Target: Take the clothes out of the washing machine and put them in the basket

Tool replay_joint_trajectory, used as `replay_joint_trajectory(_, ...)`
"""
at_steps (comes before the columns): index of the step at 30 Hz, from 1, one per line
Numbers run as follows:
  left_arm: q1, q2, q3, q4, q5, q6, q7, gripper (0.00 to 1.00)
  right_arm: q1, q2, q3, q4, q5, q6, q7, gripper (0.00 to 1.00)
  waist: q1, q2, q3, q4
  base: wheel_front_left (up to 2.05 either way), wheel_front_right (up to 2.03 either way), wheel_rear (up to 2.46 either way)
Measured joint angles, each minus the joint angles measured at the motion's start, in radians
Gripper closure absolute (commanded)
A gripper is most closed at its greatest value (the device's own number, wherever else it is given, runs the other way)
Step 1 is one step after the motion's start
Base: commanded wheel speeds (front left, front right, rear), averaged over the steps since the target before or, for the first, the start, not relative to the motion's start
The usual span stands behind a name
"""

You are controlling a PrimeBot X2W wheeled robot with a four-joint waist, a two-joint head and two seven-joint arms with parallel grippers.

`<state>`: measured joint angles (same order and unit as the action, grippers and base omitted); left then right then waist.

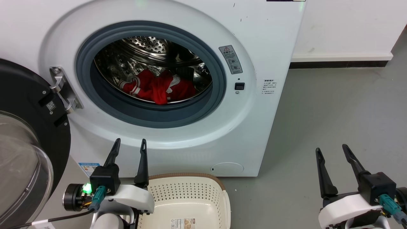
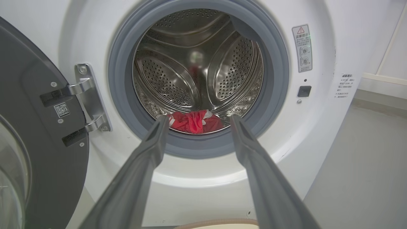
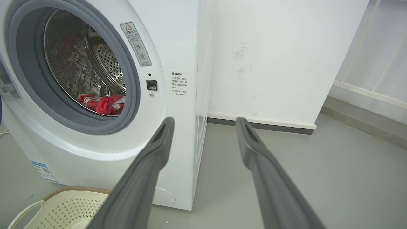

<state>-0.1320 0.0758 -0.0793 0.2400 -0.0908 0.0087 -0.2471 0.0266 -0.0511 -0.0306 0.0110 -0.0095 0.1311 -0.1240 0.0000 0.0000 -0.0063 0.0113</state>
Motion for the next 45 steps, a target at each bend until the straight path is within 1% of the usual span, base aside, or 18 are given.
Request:
replay_joint_trajectory(8,-0.001,-0.005,0.01,0.013,0.024,-0.006,-0.013,0.0,0.006,0.0,0.003,0.0,-0.033,0.0,-0.003,0.0,0.0,0.0,0.0,0.001,0.0,0.0,0.0)
replay_joint_trajectory(26,-0.002,-0.015,0.022,0.033,0.026,-0.014,-0.016,0.0,0.007,0.0,0.006,0.018,-0.009,0.0,0.0,0.0,0.0,0.0,-0.001,-0.002,0.0,0.0,0.0)
replay_joint_trajectory(31,-0.032,-0.016,0.025,0.058,0.029,-0.012,-0.016,0.0,0.007,0.0,0.01,0.008,-0.007,0.0,0.004,0.0,0.0,0.0,0.011,-0.004,0.0,0.0,0.0)
replay_joint_trajectory(39,-0.188,-0.01,0.043,0.142,0.026,-0.012,-0.016,0.0,-0.04,-0.001,0.035,-0.055,-0.008,0.0,0.015,0.0,0.0,0.0,0.115,-0.012,0.0,0.0,0.0)
replay_joint_trajectory(45,-0.354,0.02,0.062,0.237,0.021,-0.015,-0.016,0.0,-0.093,0.0,0.063,-0.106,-0.012,0.0,0.014,0.0,0.0001,0.0,0.227,-0.026,0.0,0.0,0.0)
